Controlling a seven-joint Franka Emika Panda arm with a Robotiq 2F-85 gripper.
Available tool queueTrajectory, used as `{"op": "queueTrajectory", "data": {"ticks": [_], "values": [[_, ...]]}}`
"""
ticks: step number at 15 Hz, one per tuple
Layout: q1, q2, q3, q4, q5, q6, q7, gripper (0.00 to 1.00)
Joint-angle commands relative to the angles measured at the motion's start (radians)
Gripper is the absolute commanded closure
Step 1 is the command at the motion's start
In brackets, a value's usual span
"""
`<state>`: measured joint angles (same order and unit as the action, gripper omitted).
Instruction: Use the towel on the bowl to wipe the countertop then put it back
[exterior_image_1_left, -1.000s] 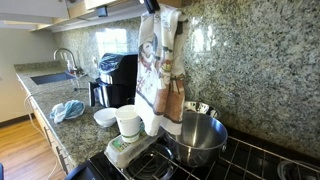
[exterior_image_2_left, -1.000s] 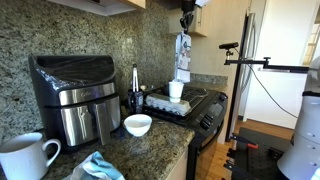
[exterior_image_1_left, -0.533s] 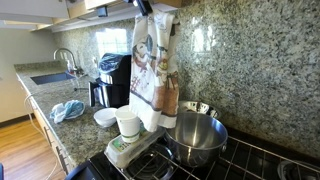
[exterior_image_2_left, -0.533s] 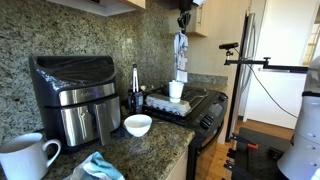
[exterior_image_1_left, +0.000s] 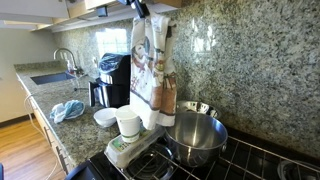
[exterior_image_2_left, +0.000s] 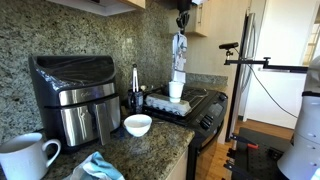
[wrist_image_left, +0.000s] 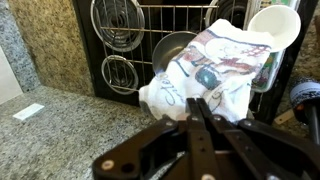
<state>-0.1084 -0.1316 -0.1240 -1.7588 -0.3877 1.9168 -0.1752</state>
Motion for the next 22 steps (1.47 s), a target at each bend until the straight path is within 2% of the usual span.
{"op": "queueTrajectory", "data": {"ticks": [1,17,22], "values": [[-0.004,0.002,0.003,0.004,0.001,-0.003,-0.001,0.96],[-0.001,0.002,0.004,0.01,0.01,-0.013,-0.013,0.96],[0.011,0.0,0.0,0.009,0.101,-0.007,-0.073,0.97]]}}
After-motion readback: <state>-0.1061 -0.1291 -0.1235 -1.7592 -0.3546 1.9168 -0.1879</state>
